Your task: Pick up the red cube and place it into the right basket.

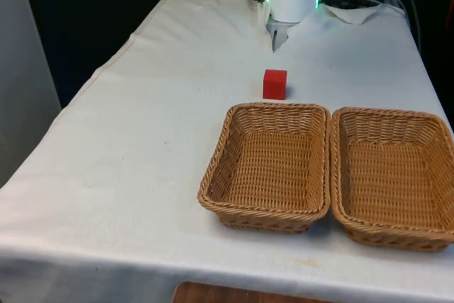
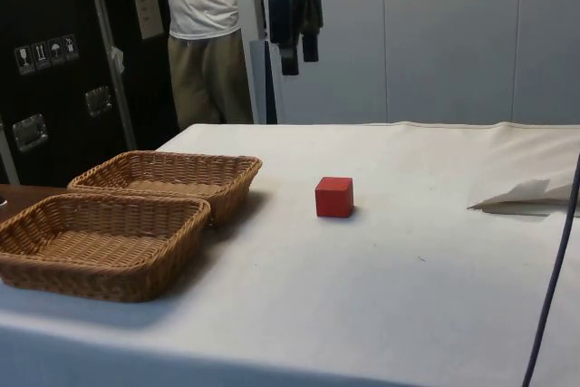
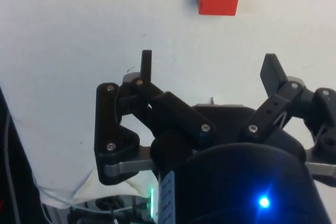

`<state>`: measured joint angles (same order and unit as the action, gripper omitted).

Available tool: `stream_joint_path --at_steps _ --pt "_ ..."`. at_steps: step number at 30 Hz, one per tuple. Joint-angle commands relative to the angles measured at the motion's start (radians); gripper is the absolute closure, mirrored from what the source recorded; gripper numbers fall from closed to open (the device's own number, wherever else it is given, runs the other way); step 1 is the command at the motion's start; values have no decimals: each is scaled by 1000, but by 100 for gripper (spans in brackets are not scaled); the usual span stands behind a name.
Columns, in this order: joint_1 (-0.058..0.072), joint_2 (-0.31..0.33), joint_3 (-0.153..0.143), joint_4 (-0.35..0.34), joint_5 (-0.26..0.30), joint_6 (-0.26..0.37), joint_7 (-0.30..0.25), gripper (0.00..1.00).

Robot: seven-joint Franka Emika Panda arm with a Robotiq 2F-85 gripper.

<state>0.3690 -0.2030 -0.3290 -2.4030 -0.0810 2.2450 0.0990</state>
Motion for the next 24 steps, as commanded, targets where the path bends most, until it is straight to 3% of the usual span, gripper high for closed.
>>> stream_joint_path --at_steps 1,4,5,9,14,15,17,23,24 --pt "-6 -9 1 -24 -14 29 9 0" --pt "-11 -13 -6 -68 -15 73 1 0" --pt "-7 -11 -5 -59 -5 56 -2 0" --pt "-22 -6 -16 -113 -18 121 -8 0" --pt "-28 9 -28 -146 -19 164 -14 0" --pt "-25 5 -28 -145 -9 152 -19 0" --pt "-30 21 -34 -165 -15 198 -23 0" --pt "-26 56 -35 -194 -4 274 -27 0" --pt "-28 53 -36 -189 -9 257 -28 0"
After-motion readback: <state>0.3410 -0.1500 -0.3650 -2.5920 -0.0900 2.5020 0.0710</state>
